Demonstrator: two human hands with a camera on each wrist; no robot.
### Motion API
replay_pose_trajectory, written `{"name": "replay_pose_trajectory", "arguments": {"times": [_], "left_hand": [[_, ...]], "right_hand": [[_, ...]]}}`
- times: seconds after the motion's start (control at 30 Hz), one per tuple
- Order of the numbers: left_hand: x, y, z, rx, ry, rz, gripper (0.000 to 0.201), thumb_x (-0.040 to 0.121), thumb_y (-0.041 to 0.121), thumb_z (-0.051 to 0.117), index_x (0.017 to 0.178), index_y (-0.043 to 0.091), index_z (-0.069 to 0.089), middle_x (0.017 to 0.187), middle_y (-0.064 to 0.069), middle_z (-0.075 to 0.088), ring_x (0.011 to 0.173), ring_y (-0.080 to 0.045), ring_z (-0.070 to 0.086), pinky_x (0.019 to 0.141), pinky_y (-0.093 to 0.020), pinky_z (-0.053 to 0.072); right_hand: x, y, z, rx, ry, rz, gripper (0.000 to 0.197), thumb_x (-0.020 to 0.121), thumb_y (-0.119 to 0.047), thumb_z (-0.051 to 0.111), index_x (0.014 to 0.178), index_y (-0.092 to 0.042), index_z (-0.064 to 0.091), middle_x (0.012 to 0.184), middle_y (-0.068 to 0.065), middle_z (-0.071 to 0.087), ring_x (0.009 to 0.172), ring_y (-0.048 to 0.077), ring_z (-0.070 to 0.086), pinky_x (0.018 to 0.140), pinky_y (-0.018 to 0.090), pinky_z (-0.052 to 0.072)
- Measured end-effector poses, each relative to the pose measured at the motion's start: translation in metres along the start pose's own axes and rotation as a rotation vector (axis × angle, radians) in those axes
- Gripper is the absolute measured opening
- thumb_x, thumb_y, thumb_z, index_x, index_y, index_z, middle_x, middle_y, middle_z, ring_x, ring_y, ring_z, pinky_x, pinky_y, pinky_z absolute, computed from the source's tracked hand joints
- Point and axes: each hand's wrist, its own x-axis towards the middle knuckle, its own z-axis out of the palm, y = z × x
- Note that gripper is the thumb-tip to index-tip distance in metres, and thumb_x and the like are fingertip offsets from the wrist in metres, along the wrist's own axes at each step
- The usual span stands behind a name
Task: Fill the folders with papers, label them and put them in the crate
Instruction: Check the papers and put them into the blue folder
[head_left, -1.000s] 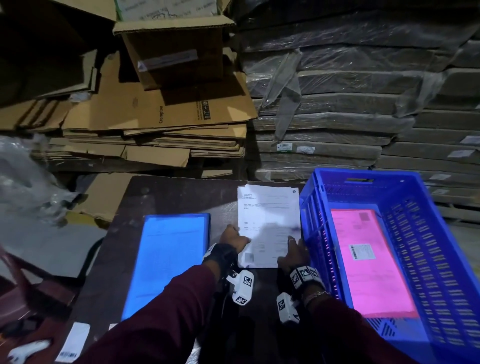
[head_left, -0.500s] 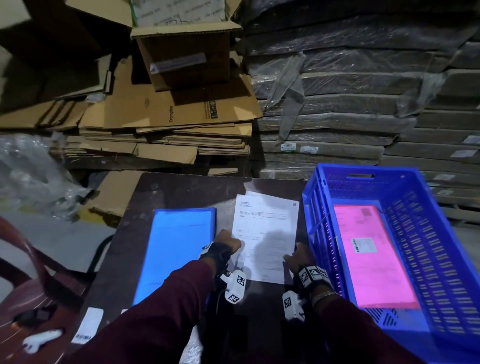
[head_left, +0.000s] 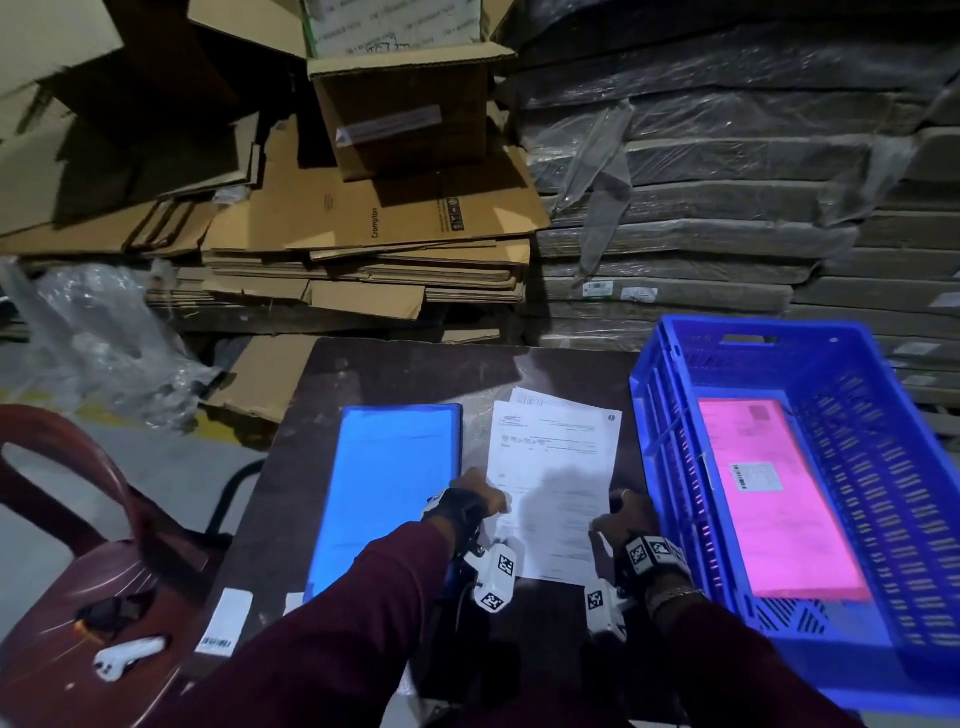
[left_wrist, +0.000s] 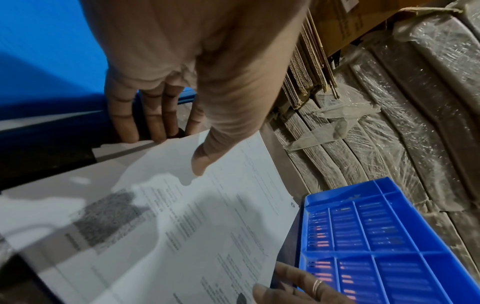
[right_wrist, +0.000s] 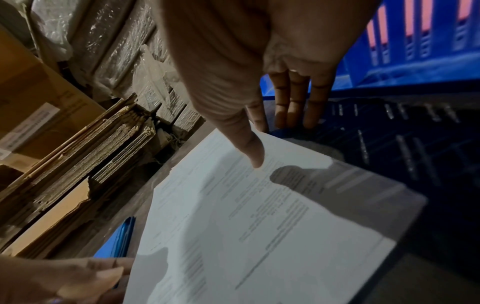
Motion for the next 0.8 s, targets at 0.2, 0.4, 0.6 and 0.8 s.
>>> {"name": "replay_pose_trajectory", "arguments": {"times": [0.2, 0.4, 0.6, 0.8], "left_hand": [[0.005, -0.011, 0.008, -0.083, -0.015, 0.013, 0.033, 0.077, 0.013, 0.075, 0.1, 0.01, 0.052, 0.094, -0.004, 0.058, 0.085, -0.021, 0.056, 0.07, -0.028, 0.046], [0.018, -0.032, 0.026, -0.206, -0.097, 0.003, 0.067, 0.06, 0.026, 0.087, 0.117, 0.009, 0.057, 0.112, -0.006, 0.068, 0.098, -0.024, 0.065, 0.085, -0.035, 0.055], [0.002, -0.033, 0.009, -0.383, -0.037, 0.167, 0.048, 0.072, 0.008, 0.081, 0.117, 0.006, 0.063, 0.107, -0.002, 0.069, 0.095, -0.021, 0.066, 0.069, -0.02, 0.049], [-0.034, -0.018, -0.023, -0.326, 0.219, 0.573, 0.07, 0.08, 0.003, 0.073, 0.14, 0.016, 0.04, 0.125, 0.011, 0.059, 0.11, -0.004, 0.057, 0.087, -0.011, 0.044]], "right_hand": [[-0.014, -0.001, 0.01, 0.072, -0.02, 0.017, 0.06, 0.069, -0.011, 0.078, 0.12, -0.009, 0.046, 0.111, 0.013, 0.062, 0.097, 0.031, 0.061, 0.083, 0.034, 0.05], [-0.036, -0.004, 0.022, 0.384, 0.044, -0.047, 0.044, 0.071, 0.016, 0.063, 0.11, -0.001, 0.051, 0.098, 0.016, 0.062, 0.093, 0.027, 0.06, 0.074, 0.034, 0.047], [-0.058, -0.003, 0.006, 0.443, 0.118, -0.296, 0.048, 0.077, 0.012, 0.062, 0.122, -0.003, 0.056, 0.107, 0.014, 0.067, 0.096, 0.031, 0.065, 0.073, 0.034, 0.051], [-0.063, -0.017, -0.016, 0.591, 0.081, -0.478, 0.063, 0.068, -0.008, 0.065, 0.13, -0.017, 0.051, 0.116, 0.009, 0.067, 0.102, 0.025, 0.067, 0.089, 0.051, 0.055]]}}
